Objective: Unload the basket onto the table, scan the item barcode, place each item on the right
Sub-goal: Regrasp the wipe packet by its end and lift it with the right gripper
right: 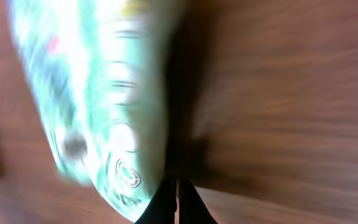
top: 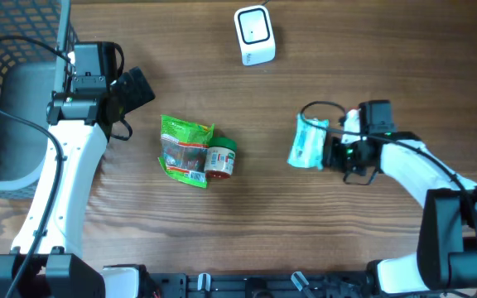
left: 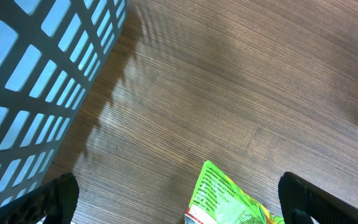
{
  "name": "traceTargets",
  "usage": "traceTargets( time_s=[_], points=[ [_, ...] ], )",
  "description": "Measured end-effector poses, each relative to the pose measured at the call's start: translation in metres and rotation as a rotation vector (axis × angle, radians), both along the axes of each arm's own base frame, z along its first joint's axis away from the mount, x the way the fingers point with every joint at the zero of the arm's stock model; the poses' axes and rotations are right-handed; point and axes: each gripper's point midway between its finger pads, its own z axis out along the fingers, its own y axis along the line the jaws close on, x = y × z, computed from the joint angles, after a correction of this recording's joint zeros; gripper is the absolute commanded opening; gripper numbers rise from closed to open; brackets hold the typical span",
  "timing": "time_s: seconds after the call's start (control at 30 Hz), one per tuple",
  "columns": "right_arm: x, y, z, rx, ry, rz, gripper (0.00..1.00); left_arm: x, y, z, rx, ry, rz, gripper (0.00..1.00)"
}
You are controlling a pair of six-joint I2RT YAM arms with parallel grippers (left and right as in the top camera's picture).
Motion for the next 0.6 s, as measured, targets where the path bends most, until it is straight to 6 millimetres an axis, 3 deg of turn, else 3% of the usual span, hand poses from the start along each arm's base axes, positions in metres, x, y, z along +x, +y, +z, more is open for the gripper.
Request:
traceTargets(
  time_s=[0.03,0.07,0.13,0.23,0.3,0.37,0.43,0.47,0.53,0.6],
  points=[
    [-0.005,0.011,0.0,0.023,0.007,0.035,0.09,0.0,0.0,0.0,0.0,0.0,0.0,1.0],
    [-0.017,0.038,0.003,0.079,0.015,0.126,0.09,0.0,0.0,0.0,0.0,0.0,0.0,1.0],
    [-0.027,0.058,0.005,0.107,0.016,0.203,0.12,0.0,0.0,0.0,0.0,0.0,0.0,1.0],
    [-0.045,0.061,0.006,0.099,0.091,0.24,0.22,0.0,0.0,0.0,0.0,0.0,0.0,1.0],
    [-0.046,0.056,0.017,0.09,0.127,0.246,0.31,0.0,0.0,0.0,0.0,0.0,0.0,1.0],
    [-0.018,0.054,0.047,0.094,0.058,0.252,0.38,0.0,0.0,0.0,0.0,0.0,0.0,1.0],
    [0.016,0.057,0.08,0.099,-0.072,0.26,0.66,0.0,0.0,0.0,0.0,0.0,0.0,1.0],
    [0.031,0.051,0.098,0.083,-0.142,0.253,0.73,0.0,0.0,0.0,0.0,0.0,0.0,1.0],
    [0.051,0.037,0.111,0.009,-0.225,0.247,0.78,0.0,0.0,0.0,0.0,0.0,0.0,1.0],
    [0.056,0.02,0.107,-0.07,-0.247,0.268,0.75,0.0,0.0,0.0,0.0,0.0,0.0,1.0]
  ],
)
